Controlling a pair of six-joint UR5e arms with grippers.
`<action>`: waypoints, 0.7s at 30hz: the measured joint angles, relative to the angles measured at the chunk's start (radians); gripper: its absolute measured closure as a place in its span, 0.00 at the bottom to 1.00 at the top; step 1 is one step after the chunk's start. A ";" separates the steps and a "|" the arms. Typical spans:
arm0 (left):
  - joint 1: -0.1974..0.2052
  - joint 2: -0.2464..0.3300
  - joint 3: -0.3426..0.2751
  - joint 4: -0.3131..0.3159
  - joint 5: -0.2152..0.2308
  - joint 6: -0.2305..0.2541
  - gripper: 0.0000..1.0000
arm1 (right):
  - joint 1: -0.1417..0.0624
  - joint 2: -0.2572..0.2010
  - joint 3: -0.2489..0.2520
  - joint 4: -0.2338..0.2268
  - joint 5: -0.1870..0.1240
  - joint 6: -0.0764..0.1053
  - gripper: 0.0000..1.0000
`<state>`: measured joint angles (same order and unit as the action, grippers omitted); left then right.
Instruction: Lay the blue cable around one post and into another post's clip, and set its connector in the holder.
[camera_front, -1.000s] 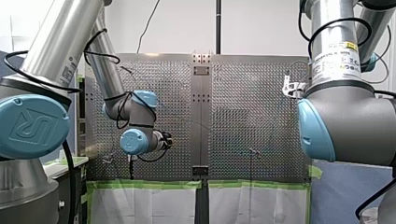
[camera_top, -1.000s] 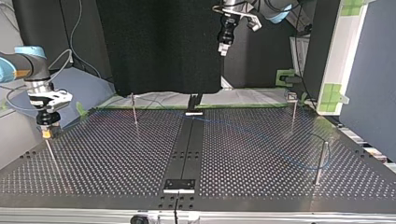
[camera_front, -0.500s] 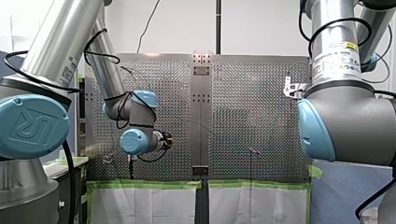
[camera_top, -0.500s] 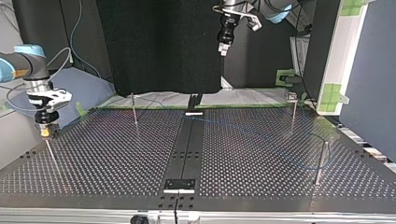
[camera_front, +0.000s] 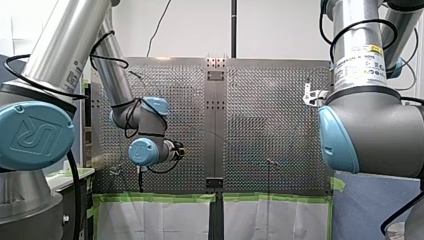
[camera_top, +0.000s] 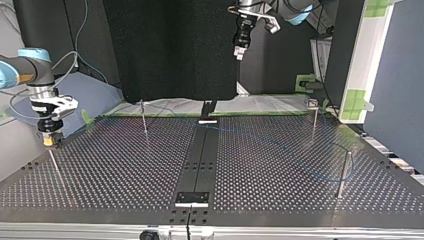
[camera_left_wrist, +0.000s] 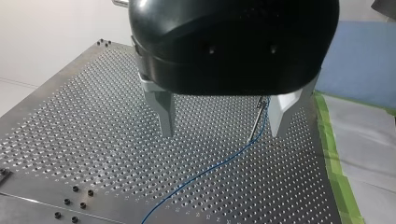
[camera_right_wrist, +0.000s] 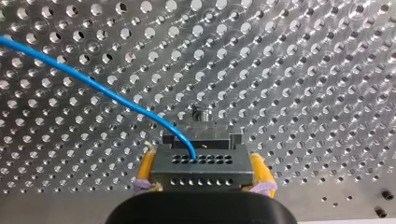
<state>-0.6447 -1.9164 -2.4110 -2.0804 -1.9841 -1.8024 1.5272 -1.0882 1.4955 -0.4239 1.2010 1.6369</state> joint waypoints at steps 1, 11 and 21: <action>0.000 0.000 0.000 0.000 0.000 0.000 0.00 | 0.000 0.001 0.001 -0.002 0.000 0.000 0.86; 0.000 0.000 0.000 -0.001 0.000 0.000 0.00 | 0.002 0.019 0.004 -0.035 -0.001 0.013 0.86; 0.000 0.000 0.000 0.000 0.000 0.000 0.00 | 0.002 0.031 -0.008 -0.061 -0.021 0.031 0.86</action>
<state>-0.6446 -1.9164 -2.4110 -2.0809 -1.9841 -1.8024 1.5295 -1.0573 1.4880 -0.4849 1.1796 1.6679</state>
